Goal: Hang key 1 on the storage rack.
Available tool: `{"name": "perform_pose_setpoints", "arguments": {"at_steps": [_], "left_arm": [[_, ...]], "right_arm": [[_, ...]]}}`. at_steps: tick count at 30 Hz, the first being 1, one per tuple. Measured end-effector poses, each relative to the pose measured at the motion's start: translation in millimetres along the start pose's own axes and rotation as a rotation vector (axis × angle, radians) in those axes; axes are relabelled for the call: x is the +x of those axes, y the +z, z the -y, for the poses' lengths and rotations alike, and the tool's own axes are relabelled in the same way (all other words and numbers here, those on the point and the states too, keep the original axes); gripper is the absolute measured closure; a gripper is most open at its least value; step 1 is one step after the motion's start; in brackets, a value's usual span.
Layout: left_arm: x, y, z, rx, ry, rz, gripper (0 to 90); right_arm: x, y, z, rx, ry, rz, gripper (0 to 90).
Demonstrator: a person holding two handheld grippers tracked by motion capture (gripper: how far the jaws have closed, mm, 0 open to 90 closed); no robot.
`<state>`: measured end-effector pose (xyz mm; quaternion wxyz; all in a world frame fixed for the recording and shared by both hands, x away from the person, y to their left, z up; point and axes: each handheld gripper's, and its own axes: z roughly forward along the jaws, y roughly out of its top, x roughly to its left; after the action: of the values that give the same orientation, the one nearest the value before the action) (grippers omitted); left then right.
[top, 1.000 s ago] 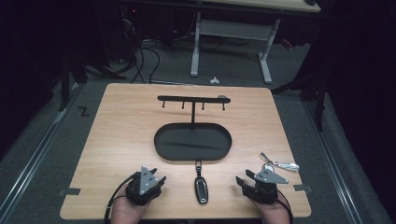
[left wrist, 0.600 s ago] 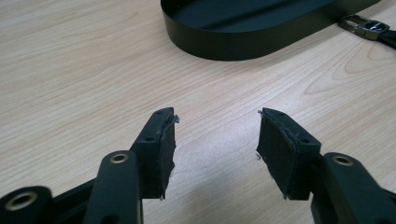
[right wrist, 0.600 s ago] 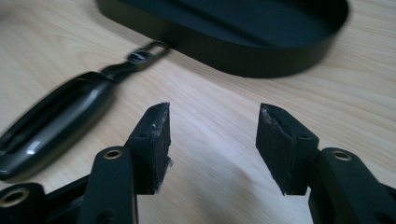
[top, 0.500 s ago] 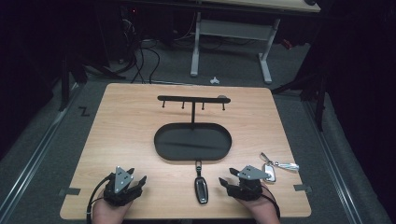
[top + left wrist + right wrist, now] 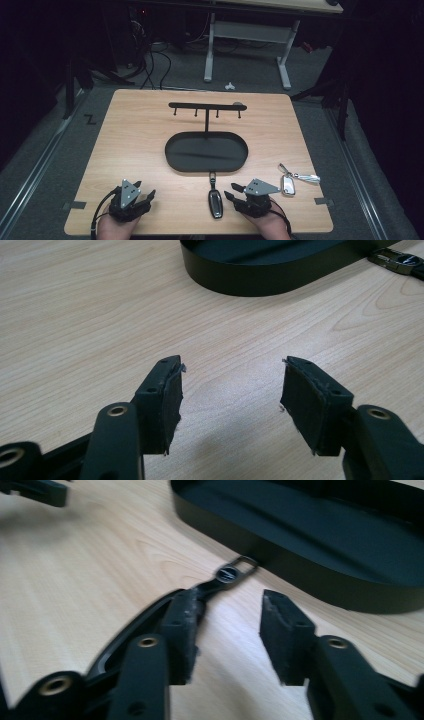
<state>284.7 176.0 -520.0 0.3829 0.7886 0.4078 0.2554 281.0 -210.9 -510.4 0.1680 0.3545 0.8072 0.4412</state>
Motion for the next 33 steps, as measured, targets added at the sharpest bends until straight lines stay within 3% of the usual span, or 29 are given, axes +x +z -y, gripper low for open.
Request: {"name": "perform_pose_setpoints", "arguments": {"at_steps": [4, 9, 16, 25, 33], "left_arm": [[-0.6, 0.9, 0.1, 0.003, 0.004, 0.004, 41.7], [-1.6, 1.5, 0.3, 0.007, 0.01, -0.001, 41.7], [-2.7, 2.6, 0.1, 0.012, 0.014, -0.002, 42.0], [-4.2, 4.8, -1.8, 0.015, 0.025, 0.002, 42.0], [-6.0, 7.5, -4.1, 0.012, 0.032, 0.007, 41.9]], "right_arm": [[15.0, 3.1, -2.0, 0.002, -0.042, -0.061, 79.3], [22.2, 7.4, -0.9, 0.029, -0.064, -0.101, 88.3], [33.7, 13.2, 1.2, 0.066, -0.099, -0.149, 88.8], [35.9, 15.9, 5.5, 0.093, -0.124, -0.135, 87.7], [30.7, 11.4, 8.0, 0.107, -0.111, -0.087, 87.8]]}}
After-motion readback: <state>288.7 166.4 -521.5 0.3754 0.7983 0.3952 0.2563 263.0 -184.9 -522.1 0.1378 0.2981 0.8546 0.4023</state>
